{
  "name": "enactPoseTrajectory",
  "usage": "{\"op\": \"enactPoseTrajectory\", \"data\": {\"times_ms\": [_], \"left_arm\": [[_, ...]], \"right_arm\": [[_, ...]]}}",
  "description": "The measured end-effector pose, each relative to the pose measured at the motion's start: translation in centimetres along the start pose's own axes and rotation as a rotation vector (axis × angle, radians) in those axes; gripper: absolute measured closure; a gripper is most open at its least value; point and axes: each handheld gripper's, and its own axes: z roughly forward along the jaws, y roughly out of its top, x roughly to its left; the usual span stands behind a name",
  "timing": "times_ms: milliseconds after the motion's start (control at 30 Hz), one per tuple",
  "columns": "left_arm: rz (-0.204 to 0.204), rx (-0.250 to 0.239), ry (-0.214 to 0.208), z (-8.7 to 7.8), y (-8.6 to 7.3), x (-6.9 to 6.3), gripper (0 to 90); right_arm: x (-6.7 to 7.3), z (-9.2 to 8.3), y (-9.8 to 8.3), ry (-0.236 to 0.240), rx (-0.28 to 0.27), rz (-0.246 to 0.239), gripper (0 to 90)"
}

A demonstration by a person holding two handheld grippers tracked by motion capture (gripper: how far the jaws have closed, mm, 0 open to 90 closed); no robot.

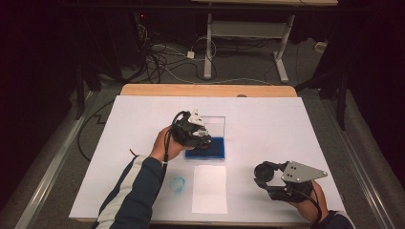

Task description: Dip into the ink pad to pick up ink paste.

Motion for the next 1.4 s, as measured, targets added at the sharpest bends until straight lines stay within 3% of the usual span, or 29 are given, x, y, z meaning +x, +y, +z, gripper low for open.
{"op": "enactPoseTrajectory", "data": {"times_ms": [233, 467, 733, 900, 1133, 1400], "left_arm": [[0.001, 0.002, -0.003, 0.0, 0.3, 0.1, 54.2], [0.012, 0.033, -0.008, 1.4, -0.1, -0.1, 54.2], [-0.006, 0.058, -0.023, 3.5, -1.2, -0.3, 54.2], [-0.003, 0.050, -0.013, 3.6, -1.3, -0.5, 54.2], [-0.036, 0.019, -0.017, 3.8, -1.7, -0.5, 54.2], [-0.037, 0.027, -0.024, 3.7, -1.7, -0.4, 54.3]], "right_arm": [[0.0, 0.0, 0.0, 0.000, 0.002, -0.002, 38.4], [0.0, 0.0, 0.0, -0.003, 0.003, 0.000, 38.4], [0.0, 0.0, -0.1, -0.002, 0.009, -0.004, 38.4], [0.1, 0.1, 0.0, -0.003, 0.013, -0.007, 38.4], [0.2, 0.2, 0.0, 0.001, 0.016, -0.015, 38.4], [0.2, 0.2, 0.0, -0.001, 0.019, -0.013, 38.4]]}}
